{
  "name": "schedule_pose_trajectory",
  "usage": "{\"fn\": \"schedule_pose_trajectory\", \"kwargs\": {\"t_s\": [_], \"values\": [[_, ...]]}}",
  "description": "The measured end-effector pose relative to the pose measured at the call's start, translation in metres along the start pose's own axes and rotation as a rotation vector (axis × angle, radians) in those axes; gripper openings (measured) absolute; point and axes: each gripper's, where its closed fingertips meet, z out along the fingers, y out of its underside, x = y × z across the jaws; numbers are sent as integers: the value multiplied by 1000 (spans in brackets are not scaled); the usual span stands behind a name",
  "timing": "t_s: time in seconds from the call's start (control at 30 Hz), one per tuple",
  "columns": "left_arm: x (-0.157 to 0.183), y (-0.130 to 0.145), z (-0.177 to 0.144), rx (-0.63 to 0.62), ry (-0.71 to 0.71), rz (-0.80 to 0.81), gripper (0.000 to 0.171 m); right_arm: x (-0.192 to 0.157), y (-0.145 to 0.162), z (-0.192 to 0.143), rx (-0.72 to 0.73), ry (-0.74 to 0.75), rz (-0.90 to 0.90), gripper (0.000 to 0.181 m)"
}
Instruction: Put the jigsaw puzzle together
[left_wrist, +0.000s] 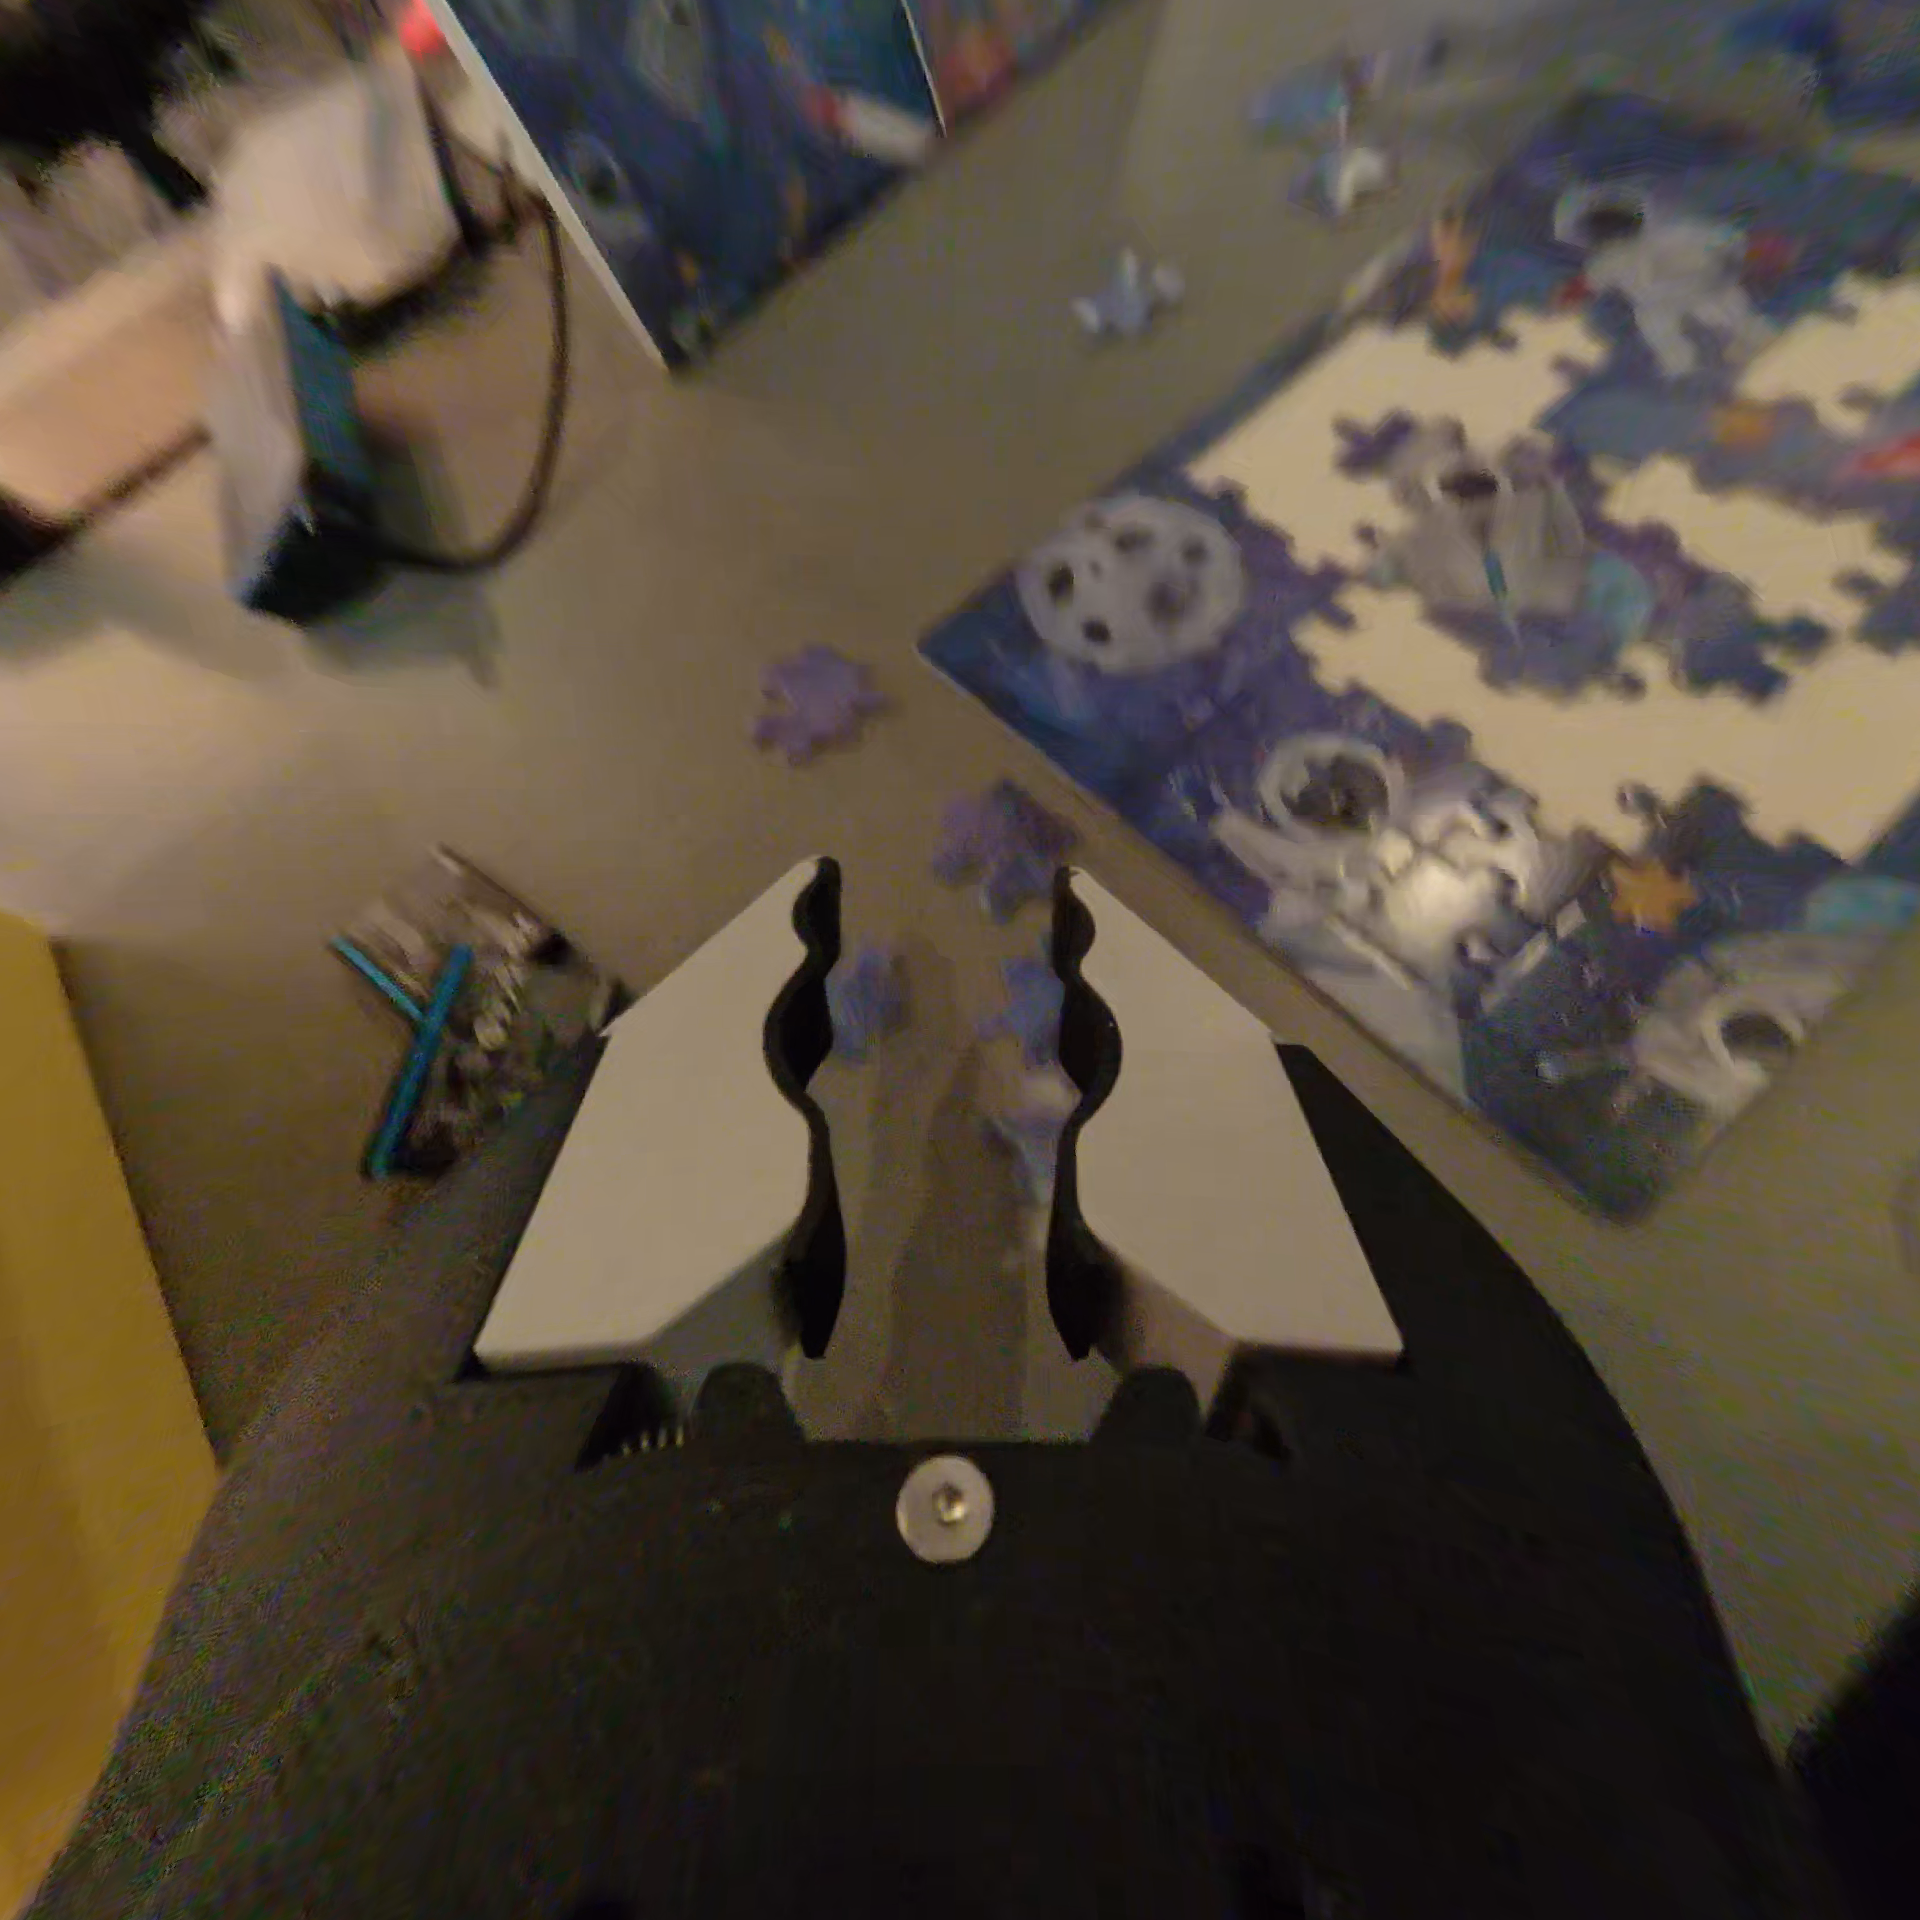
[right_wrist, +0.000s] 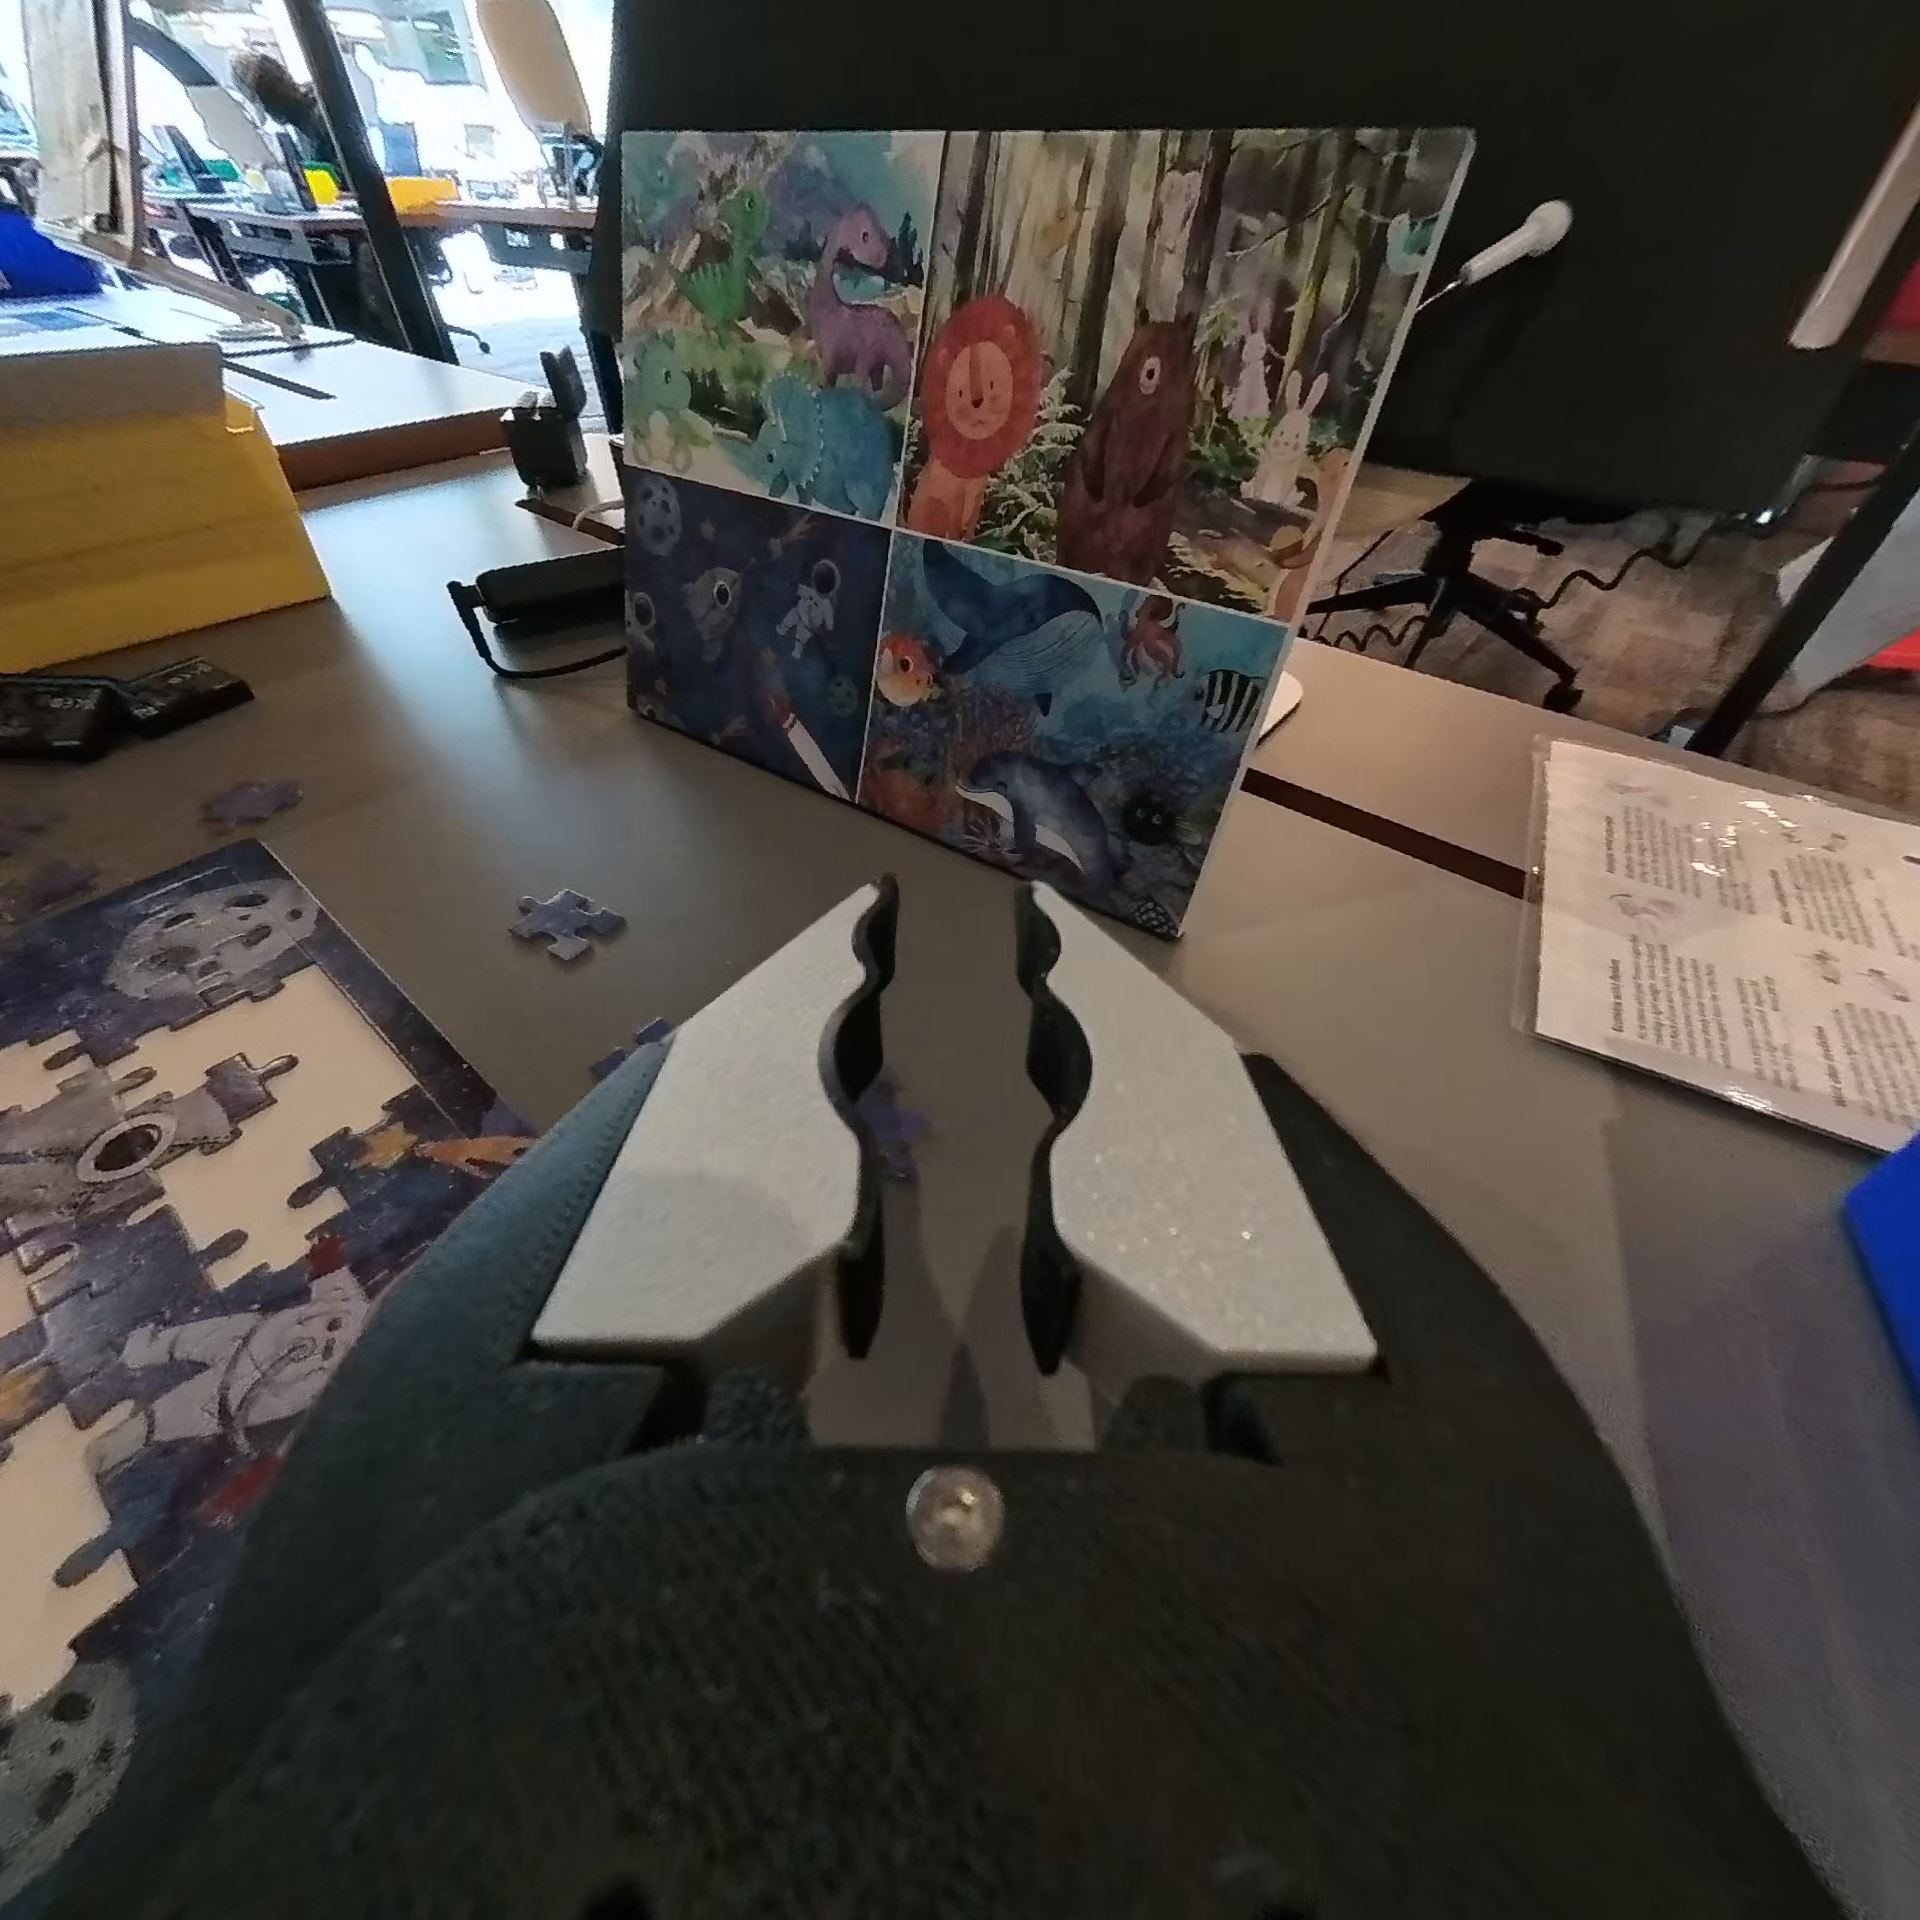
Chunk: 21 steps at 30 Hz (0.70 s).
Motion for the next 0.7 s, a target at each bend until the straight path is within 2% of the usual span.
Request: {"fn": "schedule_pose_trajectory", "kwargs": {"t_s": [0.07,0.17,0.23,0.4,0.53,0.63,0.7], "values": [[8,26,-9,-102,12,7,51,-3,0,1,-4,-7,-7,21],[14,56,-17,-198,13,-8,81,-6,2,3,-15,-7,-24,21],[17,65,-18,-207,32,-46,85,-6,4,4,-21,-2,-29,21],[31,64,-14,-185,128,-126,82,-2,7,4,-20,6,-5,21],[35,60,-11,-190,130,-110,67,2,6,3,-5,4,27,21],[36,58,-11,-185,136,-111,49,3,7,3,-2,-1,44,21],[36,58,-11,-180,137,-119,49,3,8,3,-3,-4,51,21]]}}
